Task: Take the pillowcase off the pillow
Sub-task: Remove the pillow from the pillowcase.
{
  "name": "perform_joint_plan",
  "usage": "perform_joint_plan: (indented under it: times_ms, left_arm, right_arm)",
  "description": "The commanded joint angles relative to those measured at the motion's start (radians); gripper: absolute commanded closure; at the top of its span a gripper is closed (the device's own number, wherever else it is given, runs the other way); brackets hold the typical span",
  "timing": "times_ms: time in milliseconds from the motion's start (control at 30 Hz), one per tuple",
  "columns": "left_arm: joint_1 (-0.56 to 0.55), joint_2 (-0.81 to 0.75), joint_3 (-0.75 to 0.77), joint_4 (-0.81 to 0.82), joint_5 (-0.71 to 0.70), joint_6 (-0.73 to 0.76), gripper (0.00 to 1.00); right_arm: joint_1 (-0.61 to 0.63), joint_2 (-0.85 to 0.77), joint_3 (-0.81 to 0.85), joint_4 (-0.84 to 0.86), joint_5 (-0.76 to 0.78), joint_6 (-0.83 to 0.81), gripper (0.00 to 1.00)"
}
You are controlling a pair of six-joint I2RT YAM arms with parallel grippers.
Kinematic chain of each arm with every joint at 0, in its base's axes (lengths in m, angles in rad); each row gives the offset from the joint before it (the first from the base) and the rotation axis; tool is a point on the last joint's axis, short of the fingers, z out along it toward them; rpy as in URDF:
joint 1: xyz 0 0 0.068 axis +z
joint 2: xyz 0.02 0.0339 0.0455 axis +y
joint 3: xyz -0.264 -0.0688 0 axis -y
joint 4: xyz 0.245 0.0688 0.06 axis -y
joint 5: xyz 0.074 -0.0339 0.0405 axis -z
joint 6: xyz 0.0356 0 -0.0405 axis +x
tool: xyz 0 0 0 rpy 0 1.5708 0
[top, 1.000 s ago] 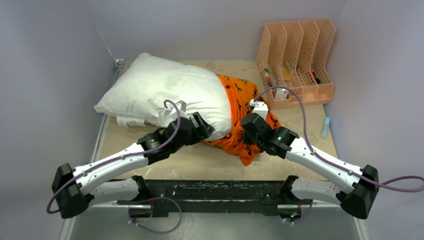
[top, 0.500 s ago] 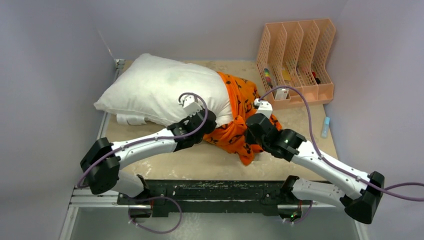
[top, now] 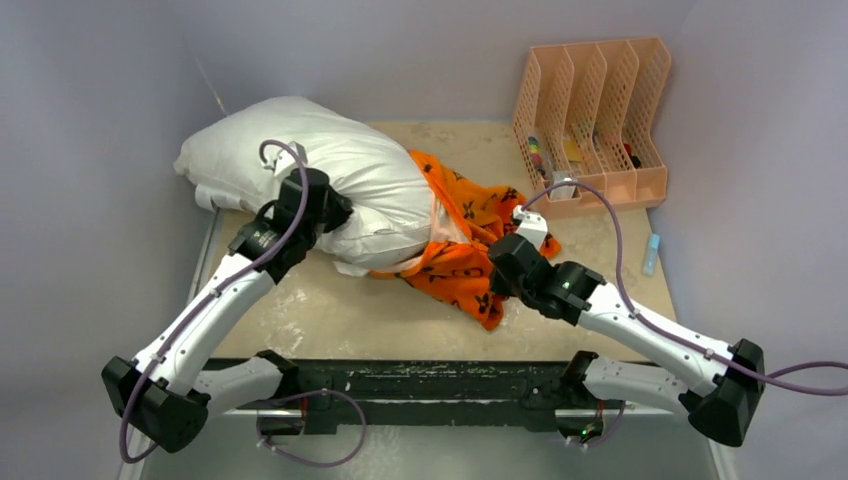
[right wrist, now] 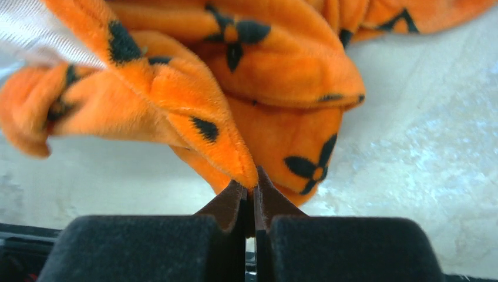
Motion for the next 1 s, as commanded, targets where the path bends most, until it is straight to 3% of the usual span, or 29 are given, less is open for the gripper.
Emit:
perform_joint_plan:
  times_ms: [0, 67, 100, 167, 200, 300, 333, 367, 400, 500, 567, 633, 700, 767, 833, 967]
  left_arm:
    - [0.089, -0.058, 0.082, -0.030, -0.127, 0.078, 1.00]
    - [0.140, -0.066, 0.115, -0.045, -0.075, 0.097, 1.00]
    - [0.147, -0.057, 0.133, -0.052, -0.048, 0.105, 1.00]
    - [0.148, -0.029, 0.153, -0.070, 0.009, 0.105, 1.00]
    - [0.148, -0.023, 0.141, -0.070, 0.024, 0.105, 1.00]
    - [0.148, -0.059, 0.064, -0.049, 0.044, 0.099, 1.00]
    - [0.148, -0.077, 0.044, -0.060, 0.047, 0.097, 1.00]
    - [0.148, -0.096, 0.028, -0.077, 0.044, 0.095, 1.00]
    - [0.148, -0.119, 0.014, -0.097, 0.034, 0.090, 1.00]
    - [0.148, -0.195, -0.037, -0.155, 0.001, 0.072, 1.00]
    - [0.148, -0.236, -0.064, -0.206, -0.025, 0.061, 1.00]
    - [0.148, -0.278, -0.084, -0.260, -0.049, 0.052, 1.00]
    - [0.148, -0.317, -0.099, -0.294, -0.064, 0.049, 1.00]
    - [0.148, -0.341, -0.101, -0.322, -0.067, 0.045, 1.00]
    - [0.148, -0.347, -0.102, -0.334, -0.062, 0.045, 1.00]
    - [0.148, -0.348, -0.097, -0.329, -0.049, 0.046, 1.00]
  right_arm:
    - [-0.006, -0.021, -0.047, -0.195, 0.064, 0.069, 1.00]
    - [-0.007, -0.037, -0.039, -0.230, 0.077, 0.093, 1.00]
    - [-0.007, -0.057, -0.044, -0.164, 0.022, 0.002, 1.00]
    - [-0.007, -0.099, -0.084, 0.063, -0.218, -0.183, 0.99]
    - [-0.007, -0.113, -0.096, 0.169, -0.336, -0.243, 0.90]
    - [-0.007, -0.113, -0.032, 0.329, -0.562, -0.315, 0.40]
    - [-0.007, -0.113, 0.006, 0.327, -0.579, -0.320, 0.27]
    - [-0.008, -0.113, 0.058, 0.311, -0.564, -0.324, 0.21]
    - [-0.008, -0.106, 0.112, 0.262, -0.460, -0.331, 0.15]
    - [-0.023, -0.015, 0.266, 0.118, -0.156, -0.382, 0.14]
    - [-0.096, 0.115, 0.367, -0.001, -0.025, -0.340, 0.13]
    - [-0.228, 0.179, 0.390, 0.001, -0.096, -0.334, 0.14]
    - [-0.314, 0.184, 0.348, 0.116, -0.192, -0.336, 0.14]
    - [-0.387, 0.200, 0.285, 0.248, -0.388, -0.347, 0.10]
    - [-0.435, 0.295, 0.287, 0.289, -0.554, -0.357, 0.09]
    - [-0.456, 0.503, 0.340, 0.285, -0.626, -0.362, 0.04]
